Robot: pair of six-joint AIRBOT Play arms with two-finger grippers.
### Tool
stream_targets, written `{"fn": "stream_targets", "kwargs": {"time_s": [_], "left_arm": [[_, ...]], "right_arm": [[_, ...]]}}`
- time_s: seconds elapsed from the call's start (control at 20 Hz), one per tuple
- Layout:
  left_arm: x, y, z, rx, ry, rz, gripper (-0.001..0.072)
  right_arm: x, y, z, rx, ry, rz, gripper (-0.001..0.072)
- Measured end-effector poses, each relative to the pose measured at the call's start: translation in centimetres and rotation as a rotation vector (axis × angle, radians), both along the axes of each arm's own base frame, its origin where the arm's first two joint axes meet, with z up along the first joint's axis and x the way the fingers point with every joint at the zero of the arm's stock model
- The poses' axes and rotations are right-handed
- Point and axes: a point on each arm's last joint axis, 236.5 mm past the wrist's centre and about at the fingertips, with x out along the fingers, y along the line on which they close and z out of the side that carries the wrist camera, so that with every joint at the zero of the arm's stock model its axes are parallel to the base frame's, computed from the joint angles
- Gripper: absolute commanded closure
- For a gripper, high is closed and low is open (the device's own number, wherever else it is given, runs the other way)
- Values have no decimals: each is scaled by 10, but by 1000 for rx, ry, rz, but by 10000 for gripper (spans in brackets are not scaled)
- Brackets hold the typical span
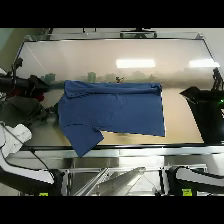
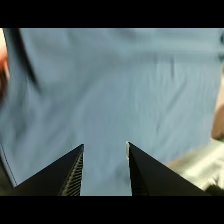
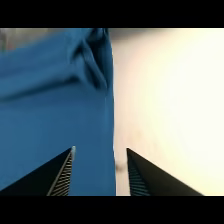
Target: Fold the shirts.
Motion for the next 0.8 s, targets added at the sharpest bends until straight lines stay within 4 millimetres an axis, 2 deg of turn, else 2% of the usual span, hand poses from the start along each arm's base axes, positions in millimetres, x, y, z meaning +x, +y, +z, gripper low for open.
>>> {"fn": "stream_targets", "kwargs": {"time_s": [0.15, 0.35, 0.45, 0.7, 0.75, 0.8], "left_arm": [[-68, -6, -21, 59, 97, 50, 413], [-149, -22, -55, 87, 199, 127, 413], [-179, -31, -70, 84, 241, 157, 413], [-221, -47, -95, 97, 270, 216, 413], [-227, -50, -99, 97, 276, 223, 413], [-233, -52, -103, 97, 283, 231, 413]], "right_arm": [[-55, 11, -29, 0, 122, 11, 198], [-103, 37, -83, 44, 274, 34, 199], [-119, 55, -106, 77, 345, 78, 210], [-140, 112, -124, 194, 455, 210, 222], [-139, 121, -124, 209, 459, 224, 418], [-140, 125, -128, 196, 462, 240, 551]]}}
